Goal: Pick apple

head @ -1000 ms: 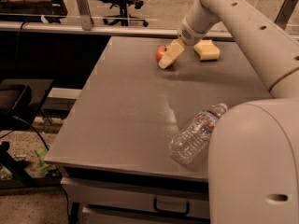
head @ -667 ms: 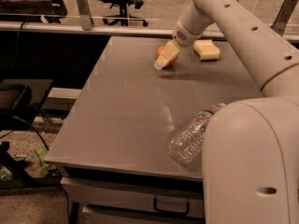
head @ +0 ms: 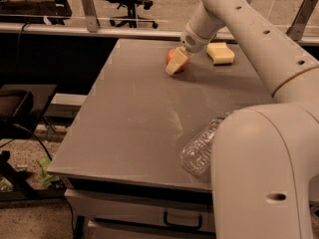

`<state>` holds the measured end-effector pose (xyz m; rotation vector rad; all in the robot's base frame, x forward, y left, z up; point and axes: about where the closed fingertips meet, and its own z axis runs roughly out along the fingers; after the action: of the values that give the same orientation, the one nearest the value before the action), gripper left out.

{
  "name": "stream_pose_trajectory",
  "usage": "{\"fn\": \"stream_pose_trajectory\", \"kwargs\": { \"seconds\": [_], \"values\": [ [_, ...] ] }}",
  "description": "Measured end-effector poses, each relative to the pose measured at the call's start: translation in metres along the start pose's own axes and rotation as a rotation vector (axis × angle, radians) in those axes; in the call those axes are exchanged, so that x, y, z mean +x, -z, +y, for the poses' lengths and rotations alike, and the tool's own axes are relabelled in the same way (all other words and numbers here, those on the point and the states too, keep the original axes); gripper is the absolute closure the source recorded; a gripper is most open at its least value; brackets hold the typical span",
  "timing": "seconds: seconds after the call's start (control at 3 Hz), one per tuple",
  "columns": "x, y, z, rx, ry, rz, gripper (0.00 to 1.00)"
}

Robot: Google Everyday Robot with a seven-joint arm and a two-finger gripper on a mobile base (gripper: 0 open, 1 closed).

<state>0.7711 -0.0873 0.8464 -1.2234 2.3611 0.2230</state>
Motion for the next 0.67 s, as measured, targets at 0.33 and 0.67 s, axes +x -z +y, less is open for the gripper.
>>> {"fn": "stream_pose_trajectory", "kwargs": {
  "seconds": [0.33,0.67],
  "values": [
    [-0.003,0.015,0.008,-0.02,0.009,-0.023,0.62],
    [-0.01,0.045,0.015,-0.02,0.035,-0.061,0.85]
  ]
}}
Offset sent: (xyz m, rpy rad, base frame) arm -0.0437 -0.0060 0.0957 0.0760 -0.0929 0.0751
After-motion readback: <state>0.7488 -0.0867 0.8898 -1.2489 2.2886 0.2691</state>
